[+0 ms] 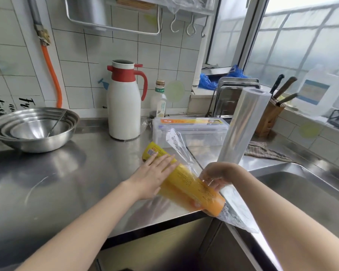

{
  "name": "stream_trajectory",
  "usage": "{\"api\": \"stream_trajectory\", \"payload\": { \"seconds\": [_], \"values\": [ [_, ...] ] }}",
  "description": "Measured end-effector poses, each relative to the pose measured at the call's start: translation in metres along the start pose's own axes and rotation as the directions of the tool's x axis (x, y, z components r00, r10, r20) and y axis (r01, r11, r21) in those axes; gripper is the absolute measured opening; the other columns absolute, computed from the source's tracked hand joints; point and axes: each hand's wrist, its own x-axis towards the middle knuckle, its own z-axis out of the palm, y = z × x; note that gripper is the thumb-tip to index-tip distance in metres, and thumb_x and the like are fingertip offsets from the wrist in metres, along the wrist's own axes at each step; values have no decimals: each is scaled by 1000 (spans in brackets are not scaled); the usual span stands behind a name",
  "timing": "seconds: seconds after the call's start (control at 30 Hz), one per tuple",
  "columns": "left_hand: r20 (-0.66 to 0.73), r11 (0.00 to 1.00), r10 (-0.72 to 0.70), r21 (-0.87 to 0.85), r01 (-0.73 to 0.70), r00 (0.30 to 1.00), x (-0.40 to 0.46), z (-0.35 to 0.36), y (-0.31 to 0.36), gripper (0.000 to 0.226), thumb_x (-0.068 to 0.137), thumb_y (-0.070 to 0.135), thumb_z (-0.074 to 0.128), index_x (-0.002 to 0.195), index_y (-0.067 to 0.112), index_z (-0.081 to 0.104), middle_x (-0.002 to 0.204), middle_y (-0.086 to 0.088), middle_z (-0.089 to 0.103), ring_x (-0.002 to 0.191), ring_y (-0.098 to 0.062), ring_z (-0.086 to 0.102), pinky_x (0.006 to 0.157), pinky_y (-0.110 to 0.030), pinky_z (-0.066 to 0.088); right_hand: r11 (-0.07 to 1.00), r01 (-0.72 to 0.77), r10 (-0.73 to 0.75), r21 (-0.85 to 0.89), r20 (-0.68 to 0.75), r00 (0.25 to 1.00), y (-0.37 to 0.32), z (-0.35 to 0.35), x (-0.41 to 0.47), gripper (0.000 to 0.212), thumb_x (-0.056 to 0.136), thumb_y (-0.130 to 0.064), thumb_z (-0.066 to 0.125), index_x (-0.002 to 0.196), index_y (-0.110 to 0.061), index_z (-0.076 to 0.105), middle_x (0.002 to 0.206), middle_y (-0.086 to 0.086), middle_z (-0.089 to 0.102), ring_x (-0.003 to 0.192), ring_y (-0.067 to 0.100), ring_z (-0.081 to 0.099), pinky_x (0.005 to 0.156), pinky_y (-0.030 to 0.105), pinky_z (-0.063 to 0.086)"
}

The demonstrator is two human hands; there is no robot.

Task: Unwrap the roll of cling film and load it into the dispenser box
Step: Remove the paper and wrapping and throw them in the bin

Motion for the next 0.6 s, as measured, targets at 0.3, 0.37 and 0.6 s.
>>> {"api": "stream_trajectory", "payload": {
  "seconds": [0.3, 0.37, 0.6],
  "values": [
    [137, 998, 55, 3, -56, 989, 54, 14, 19, 75, 80, 9, 54, 147, 16, 20, 150, -9, 33, 141, -25, 29, 117, -45, 7, 998, 2, -3, -69, -10, 1000, -10, 3, 13, 33, 95, -11, 49, 124, 2, 56, 122, 18, 62, 114, 32, 60, 97, 41, 50],
    [161, 994, 48, -101, -31, 986, 56, 18, 20, 58, 79, 10, 52, 135, 18, 40, 137, -4, 48, 131, -24, 42, 116, -42, 14, 986, 16, -27, -168, -63, 998, -11, 1, 14, 31, 94, -18, 54, 118, 1, 58, 109, 14, 68, 102, 27, 66, 95, 36, 50],
    [105, 922, -149, -345, 177, 983, 52, 17, 25, 22, 77, 18, 51, 96, 20, 60, 107, -5, 66, 104, -31, 60, 85, -35, 44, 877, 284, -472, -386, -594, 651, -35, -14, -16, 27, 80, -26, 70, 102, -10, 67, 105, 7, 69, 93, 22, 61, 74, 29, 48]
  ]
}}
